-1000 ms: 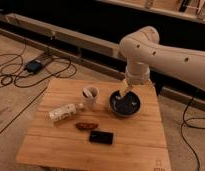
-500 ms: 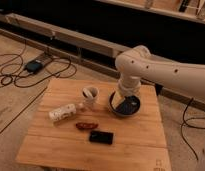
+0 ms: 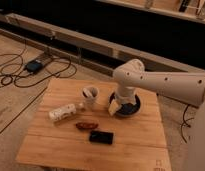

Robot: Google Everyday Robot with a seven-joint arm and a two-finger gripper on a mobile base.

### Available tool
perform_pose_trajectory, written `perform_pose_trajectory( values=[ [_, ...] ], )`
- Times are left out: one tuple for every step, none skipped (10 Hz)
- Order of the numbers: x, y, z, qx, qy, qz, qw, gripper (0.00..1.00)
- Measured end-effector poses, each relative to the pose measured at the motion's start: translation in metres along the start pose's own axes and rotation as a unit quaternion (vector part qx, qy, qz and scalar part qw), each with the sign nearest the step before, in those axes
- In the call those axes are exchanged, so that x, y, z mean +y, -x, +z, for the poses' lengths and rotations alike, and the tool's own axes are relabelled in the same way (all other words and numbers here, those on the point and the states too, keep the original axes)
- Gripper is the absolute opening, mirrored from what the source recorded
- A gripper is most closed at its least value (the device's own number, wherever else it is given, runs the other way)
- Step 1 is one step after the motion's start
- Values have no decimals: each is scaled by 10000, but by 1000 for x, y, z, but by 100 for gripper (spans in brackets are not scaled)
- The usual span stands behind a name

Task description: Drag the ceramic bowl in a circle

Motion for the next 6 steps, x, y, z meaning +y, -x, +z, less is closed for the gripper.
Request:
perform_pose_trajectory(
  values=[
    [-1,3,11,12,-6,-65,10000,80],
    [0,6,25,34,1,-142,9999,80],
    [1,9,33,52,11,-188,9998,80],
    [3,11,43,85,27,-240,9997,80],
    [5,13,54,139,31,-296,9995,80],
    [7,14,64,190,39,-337,9992,80]
  ],
)
